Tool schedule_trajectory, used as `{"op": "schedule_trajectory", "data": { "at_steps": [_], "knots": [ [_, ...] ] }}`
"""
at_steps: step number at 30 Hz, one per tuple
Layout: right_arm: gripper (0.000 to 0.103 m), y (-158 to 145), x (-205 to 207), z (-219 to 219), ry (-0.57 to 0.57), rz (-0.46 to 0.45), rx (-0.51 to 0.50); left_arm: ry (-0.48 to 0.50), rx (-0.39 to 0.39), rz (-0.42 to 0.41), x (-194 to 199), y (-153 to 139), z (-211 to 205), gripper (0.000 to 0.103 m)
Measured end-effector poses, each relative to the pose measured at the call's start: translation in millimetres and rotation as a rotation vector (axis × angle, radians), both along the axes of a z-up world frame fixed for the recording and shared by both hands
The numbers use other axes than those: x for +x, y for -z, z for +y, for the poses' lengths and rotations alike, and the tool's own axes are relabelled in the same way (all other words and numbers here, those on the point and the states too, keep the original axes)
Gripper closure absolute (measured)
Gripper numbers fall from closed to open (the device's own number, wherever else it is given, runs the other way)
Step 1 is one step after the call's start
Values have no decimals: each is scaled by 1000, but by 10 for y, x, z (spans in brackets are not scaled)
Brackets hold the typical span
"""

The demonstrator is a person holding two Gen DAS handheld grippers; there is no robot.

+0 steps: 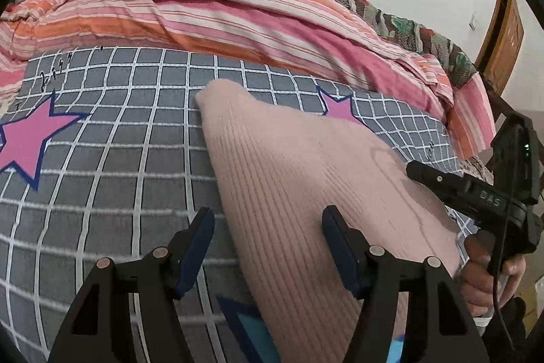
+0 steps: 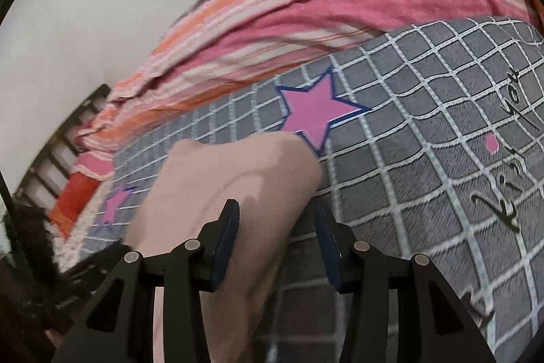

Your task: Fold small clothes

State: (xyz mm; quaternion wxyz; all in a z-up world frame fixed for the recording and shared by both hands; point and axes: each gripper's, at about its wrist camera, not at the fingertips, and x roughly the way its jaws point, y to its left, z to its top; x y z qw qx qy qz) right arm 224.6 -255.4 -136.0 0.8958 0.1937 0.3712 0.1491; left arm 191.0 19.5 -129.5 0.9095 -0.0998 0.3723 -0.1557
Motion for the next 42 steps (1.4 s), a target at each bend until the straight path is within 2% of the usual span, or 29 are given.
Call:
{"op": "schedule_trajectory", "data": {
  "at_steps": [3, 5, 7, 9, 12, 13, 16, 19, 22, 28, 30, 38, 42],
  "knots": [
    [57, 6, -105, 100, -46, 53, -24, 34, 32, 14, -92, 40, -99, 39],
    [57, 29, -167, 177, -46, 36, -62, 39, 62, 9, -147, 73, -166, 39],
    [65, 47, -155, 234, -44, 20, -90, 32, 94, -18, -203, 76, -209, 39],
    [87, -20, -175, 262, -44, -23, -111, 14, 92, -21, -217, 22, -179, 36],
    [89, -144, -290, 144, -49, -123, -30, -14, 60, -44, -232, -101, -87, 36],
    [90, -122, -291, 133, -33, -118, -44, -19, 67, -45, -224, -112, -86, 36],
    [90, 123, -160, 191, 22, -13, -141, -3, 93, -18, -163, -58, -161, 36],
    [88, 17, -169, 228, 22, -22, -181, -12, 128, -27, -190, -49, -211, 36],
    [83, -86, -171, 290, 24, -33, -207, -24, 125, -15, -189, -37, -197, 36],
    [78, 4, -293, 295, 10, -36, -255, -11, 103, 17, -291, 142, -153, 35],
    [67, 14, -339, 258, 29, -27, -269, -21, 99, 18, -321, 149, -152, 35],
    [66, -104, -673, 245, -16, -72, -193, -51, 113, 17, -409, 124, -201, 35],
    [66, 94, -652, 346, -2, -21, -297, -56, 112, 17, -459, 144, -188, 35]
  ]
}}
